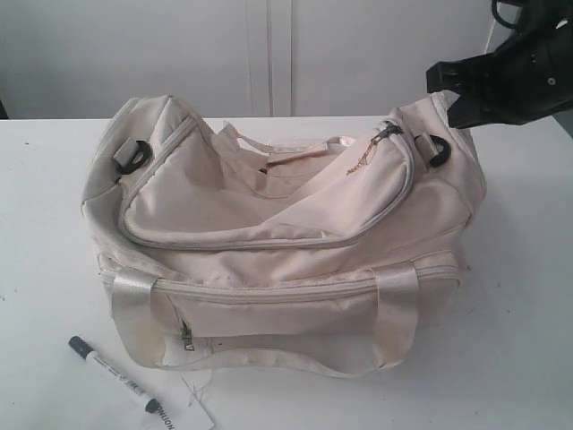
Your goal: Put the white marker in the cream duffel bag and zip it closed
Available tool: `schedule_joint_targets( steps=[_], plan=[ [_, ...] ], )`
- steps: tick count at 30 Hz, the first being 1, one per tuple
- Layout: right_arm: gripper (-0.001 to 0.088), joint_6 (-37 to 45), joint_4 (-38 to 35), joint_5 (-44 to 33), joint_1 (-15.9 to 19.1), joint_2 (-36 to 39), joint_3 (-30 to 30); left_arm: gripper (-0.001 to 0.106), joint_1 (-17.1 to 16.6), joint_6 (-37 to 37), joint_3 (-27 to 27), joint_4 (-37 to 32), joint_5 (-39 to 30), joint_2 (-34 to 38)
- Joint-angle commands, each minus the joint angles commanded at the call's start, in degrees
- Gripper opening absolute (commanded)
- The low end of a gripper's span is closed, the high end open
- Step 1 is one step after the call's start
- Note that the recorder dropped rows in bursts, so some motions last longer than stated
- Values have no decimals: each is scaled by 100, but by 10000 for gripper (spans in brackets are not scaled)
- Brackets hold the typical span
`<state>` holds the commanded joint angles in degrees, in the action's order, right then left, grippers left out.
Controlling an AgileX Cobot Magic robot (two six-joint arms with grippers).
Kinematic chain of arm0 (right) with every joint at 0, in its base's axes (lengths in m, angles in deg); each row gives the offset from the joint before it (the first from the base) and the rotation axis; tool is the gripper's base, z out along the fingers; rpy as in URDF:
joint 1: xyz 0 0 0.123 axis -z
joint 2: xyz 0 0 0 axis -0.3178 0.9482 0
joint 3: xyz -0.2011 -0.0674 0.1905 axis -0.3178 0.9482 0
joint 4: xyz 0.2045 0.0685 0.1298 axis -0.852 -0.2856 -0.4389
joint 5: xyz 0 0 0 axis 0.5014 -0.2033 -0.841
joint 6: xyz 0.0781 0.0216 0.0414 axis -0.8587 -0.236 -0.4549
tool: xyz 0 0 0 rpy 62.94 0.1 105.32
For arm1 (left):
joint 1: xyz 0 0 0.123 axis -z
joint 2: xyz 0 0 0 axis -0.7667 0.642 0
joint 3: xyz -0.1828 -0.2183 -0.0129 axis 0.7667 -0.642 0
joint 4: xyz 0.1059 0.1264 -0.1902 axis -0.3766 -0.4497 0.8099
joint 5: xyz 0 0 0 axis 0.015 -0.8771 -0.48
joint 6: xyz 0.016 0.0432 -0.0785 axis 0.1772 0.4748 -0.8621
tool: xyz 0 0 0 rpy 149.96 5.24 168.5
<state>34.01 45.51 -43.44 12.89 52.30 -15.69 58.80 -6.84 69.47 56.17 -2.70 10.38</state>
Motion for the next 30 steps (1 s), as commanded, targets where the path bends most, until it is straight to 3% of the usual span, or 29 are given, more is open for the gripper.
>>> schedule_joint_targets(
  steps=[16,30],
  plan=[
    [0,-132,212,-698,0,73,-1155,0,0,0,0,0,0,0],
    [0,-474,413,-1204,0,812,-1669,0,0,0,0,0,0,0]
  ],
)
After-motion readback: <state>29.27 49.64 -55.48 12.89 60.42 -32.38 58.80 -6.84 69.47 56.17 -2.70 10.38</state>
